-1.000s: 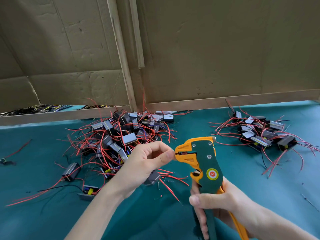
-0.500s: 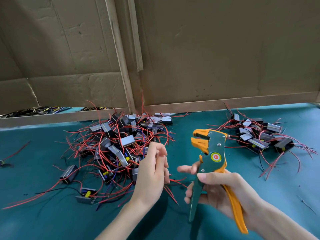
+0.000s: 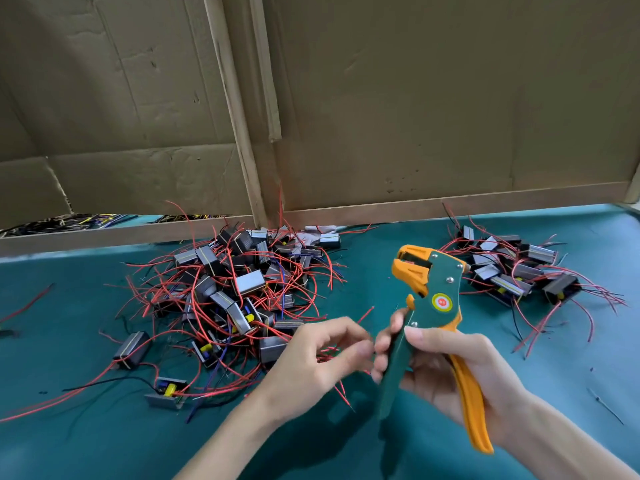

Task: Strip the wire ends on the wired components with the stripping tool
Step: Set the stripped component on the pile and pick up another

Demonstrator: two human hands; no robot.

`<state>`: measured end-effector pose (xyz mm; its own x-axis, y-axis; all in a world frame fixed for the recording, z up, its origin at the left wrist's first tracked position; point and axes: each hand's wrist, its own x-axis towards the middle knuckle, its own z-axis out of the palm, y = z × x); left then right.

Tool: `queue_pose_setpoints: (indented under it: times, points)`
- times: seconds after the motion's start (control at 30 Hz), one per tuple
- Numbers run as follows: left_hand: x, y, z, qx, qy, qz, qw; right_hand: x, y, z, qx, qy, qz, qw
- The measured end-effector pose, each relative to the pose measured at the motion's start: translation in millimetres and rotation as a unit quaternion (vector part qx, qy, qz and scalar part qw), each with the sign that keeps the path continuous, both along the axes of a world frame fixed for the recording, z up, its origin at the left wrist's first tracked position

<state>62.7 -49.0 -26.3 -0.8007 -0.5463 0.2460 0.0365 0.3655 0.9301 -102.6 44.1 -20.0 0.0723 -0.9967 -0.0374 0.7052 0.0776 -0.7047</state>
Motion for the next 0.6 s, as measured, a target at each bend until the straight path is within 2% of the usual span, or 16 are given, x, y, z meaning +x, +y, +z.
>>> queue_pose_setpoints:
  times: [0.2, 0.4, 0.6]
  points:
    - [4, -5, 11, -0.051, 0.047, 0.110, 0.992, -14, -2, 3, -0.020, 0.044, -0.028, 0.998]
    - [9, -10, 23, -0.020, 0.136, 0.171, 0.976, -26, -2, -1, -0.021, 0.163, 0.097, 0.982]
    - [7, -7, 22, -0.001, 0.120, 0.170, 0.978, -27, -15, -37, -0.037, 0.223, 0.169, 0.959]
